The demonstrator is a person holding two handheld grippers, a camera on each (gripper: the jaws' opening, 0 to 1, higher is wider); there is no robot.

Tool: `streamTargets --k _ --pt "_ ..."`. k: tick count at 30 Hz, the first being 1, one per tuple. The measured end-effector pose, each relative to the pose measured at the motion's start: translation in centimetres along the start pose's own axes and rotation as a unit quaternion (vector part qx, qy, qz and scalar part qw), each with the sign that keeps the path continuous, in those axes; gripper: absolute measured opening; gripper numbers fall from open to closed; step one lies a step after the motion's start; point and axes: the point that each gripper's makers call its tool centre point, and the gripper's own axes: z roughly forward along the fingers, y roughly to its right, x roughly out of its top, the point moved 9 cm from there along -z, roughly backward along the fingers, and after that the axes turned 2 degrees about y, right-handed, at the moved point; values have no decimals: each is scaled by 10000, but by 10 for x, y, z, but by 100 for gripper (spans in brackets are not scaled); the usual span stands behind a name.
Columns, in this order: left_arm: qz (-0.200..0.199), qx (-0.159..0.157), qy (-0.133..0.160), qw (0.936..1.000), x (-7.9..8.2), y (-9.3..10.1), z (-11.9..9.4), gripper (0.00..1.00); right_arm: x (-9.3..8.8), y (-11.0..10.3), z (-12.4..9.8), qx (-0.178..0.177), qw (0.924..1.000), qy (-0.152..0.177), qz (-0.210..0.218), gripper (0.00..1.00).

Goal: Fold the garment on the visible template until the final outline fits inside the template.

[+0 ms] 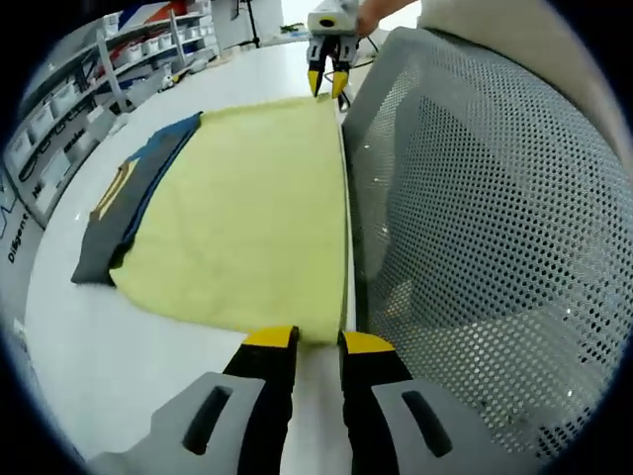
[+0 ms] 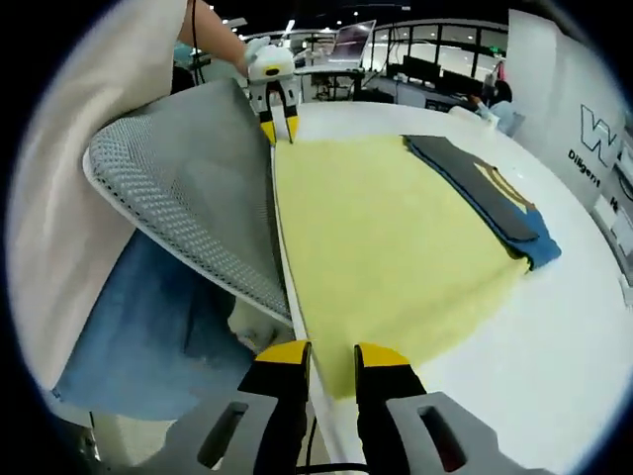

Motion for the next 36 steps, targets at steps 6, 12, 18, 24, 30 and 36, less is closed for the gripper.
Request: streamTargets --k 6,12,18,24,30,36 --pt "-44 -99 -15 9999 0 -1 1 13 -7 -1 0 3 9998 -142 -111 10" --pt "-21 -174 -16 9998 1 -1 2 9 -9 4 0 -60 9996 -206 -194 9" --pt "21 -186 -50 9998 2 -2 3 5 -12 5 -1 -87 9993 -240 -262 8" --pt "23 -183 -97 9998 3 -3 4 3 -13 6 -2 -92 9994 -179 -287 6" --pt "-12 -149 -136 9998 3 -2 3 3 -14 7 -2 -73 9994 -162 -296 7" --pt "-82 -138 -140 9998 3 -2 4 3 -16 9 -2 -54 9991 -153 -404 2"
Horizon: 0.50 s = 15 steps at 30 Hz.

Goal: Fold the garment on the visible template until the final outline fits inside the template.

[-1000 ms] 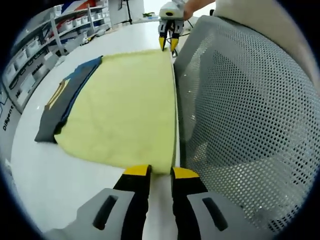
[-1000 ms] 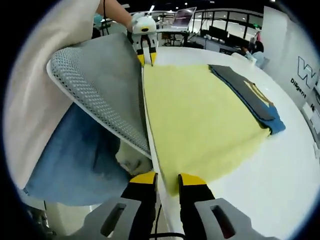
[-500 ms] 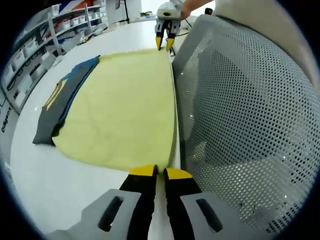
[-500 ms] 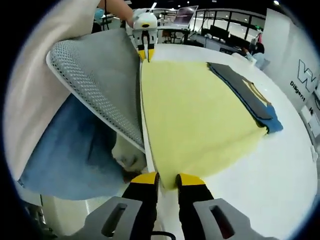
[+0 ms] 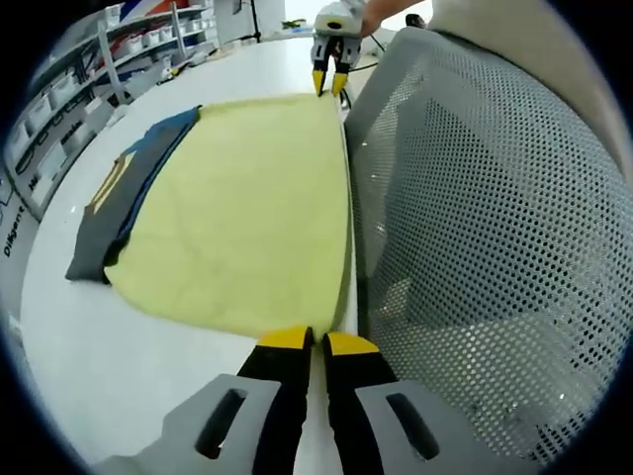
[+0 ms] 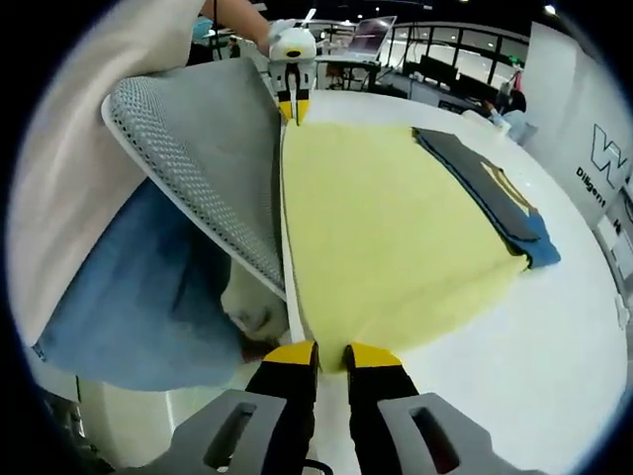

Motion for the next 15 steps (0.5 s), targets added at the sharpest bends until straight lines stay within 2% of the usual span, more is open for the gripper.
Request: streamTargets --k 6,15 --pt "27 -26 -12 10000 0 -1 0 3 1 3 1 16 9999 -50 -116 0" --pt "8 -159 20 9999 9 -8 -16 2 10 14 -13 237 9996 3 123 0"
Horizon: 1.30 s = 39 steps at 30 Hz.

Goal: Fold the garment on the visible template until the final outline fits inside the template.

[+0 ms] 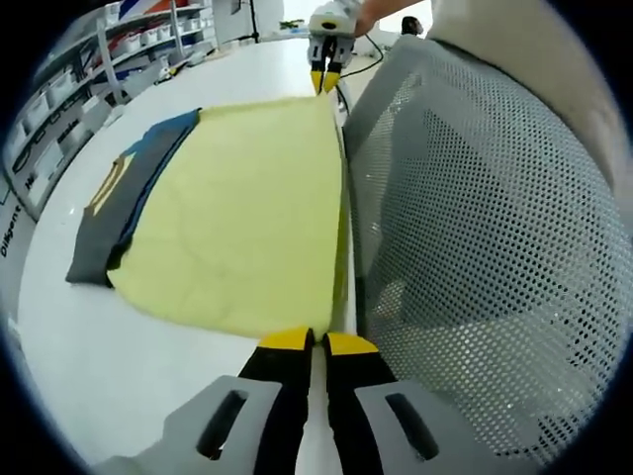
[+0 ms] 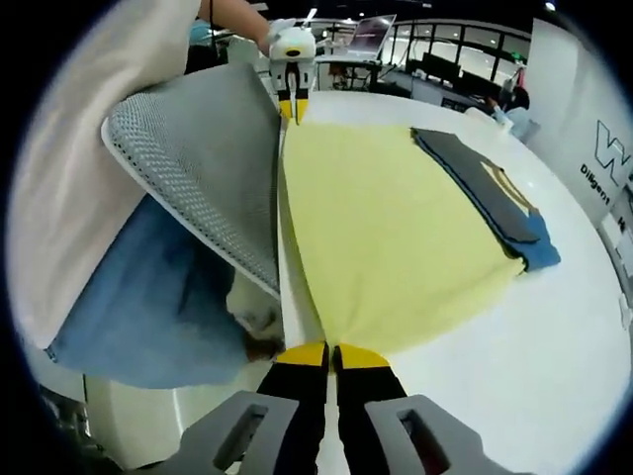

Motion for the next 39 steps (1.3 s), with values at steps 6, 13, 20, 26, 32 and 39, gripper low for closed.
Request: streamTargets --k 6,13,20,26,32,39 --pt "-198 -5 159 9997 11 -18 -22 2 17 15 -21 357 9988 162 293 0" --pt "-284 -56 322 9991 27 -40 -50 2 41 42 -43 517 9983 204 174 0" --pt "-313 51 431 9986 43 -72 -80 2 65 77 -61 485 9984 284 16 0" --pt "-252 210 441 9985 57 -104 -97 2 84 115 -74 369 9987 356 -52 0" --pt "-293 390 449 9978 66 -140 -109 2 100 156 -82 212 9988 439 -39 0" --pt "-414 651 468 9959 73 -185 -116 2 110 198 -81 147 9989 439 -28 0"
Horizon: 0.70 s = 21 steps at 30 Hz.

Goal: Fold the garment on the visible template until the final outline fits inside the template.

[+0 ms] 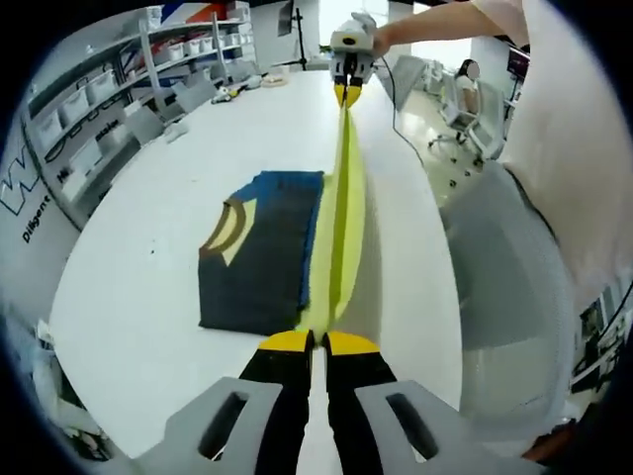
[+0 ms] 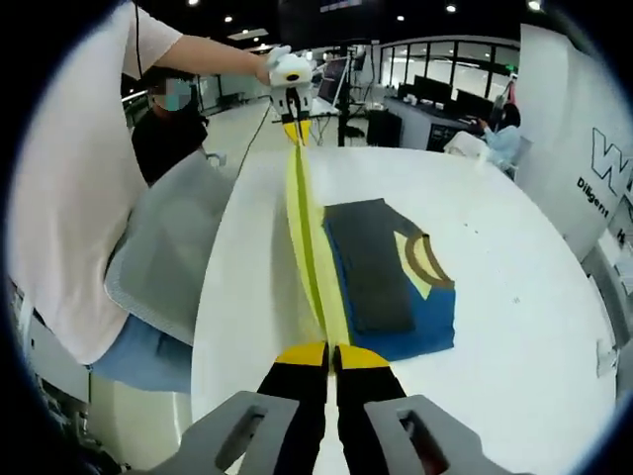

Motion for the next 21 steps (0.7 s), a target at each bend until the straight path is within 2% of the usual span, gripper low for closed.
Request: streamTargets --k 13,21 --pt "-303 232 -160 9991 5 -69 18 2 5 76 17 -185 9996 -101 195 0" --pt "-679 459 -222 9964 -3 -111 38 2 -1 110 37 -327 9988 -177 313 0"
